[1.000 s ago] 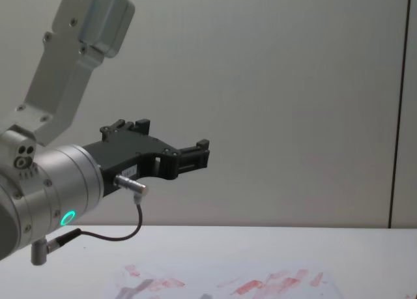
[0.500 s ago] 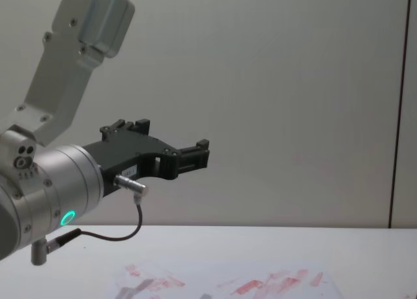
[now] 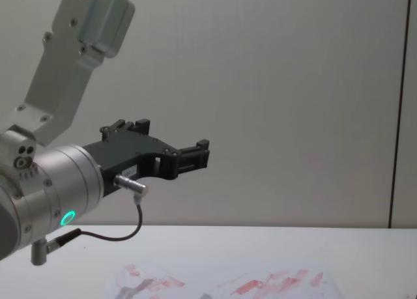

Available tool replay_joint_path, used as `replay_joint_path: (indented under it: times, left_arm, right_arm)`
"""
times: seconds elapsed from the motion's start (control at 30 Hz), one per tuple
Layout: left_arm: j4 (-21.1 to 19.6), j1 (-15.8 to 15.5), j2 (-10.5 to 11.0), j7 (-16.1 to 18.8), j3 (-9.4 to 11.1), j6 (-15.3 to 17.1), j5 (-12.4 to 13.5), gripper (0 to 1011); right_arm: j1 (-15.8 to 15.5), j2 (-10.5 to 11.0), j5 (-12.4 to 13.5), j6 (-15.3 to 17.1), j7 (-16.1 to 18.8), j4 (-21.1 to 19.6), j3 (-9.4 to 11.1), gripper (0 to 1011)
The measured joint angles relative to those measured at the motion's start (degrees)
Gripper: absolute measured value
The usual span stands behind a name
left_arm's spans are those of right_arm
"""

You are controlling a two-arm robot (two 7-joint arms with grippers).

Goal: Use the one hand to pick up the stamp and affix it onto the A4 paper.

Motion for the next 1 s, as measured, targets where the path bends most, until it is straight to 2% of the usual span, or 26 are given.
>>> replay_joint_path:
  times: [0.53, 0.8, 1.0]
  left_arm:
    - [0.0, 0.0, 0.0, 0.0, 0.0, 0.0, 0.0, 1002]
    - [0.0, 0.0, 0.0, 0.0, 0.0, 0.0, 0.0, 1002]
    - [0.0, 0.0, 0.0, 0.0, 0.0, 0.0, 0.0, 1002]
  right_arm:
    - [2.9, -2.5, -3.2, 0.6, 0.4, 3.9, -1.3, 1001]
    - [3.6, -3.1, -4.0, 0.5, 0.8, 4.9, -1.6, 817]
    - [3.9, -3.3, -4.3, 0.4, 0.9, 5.3, -1.8, 627]
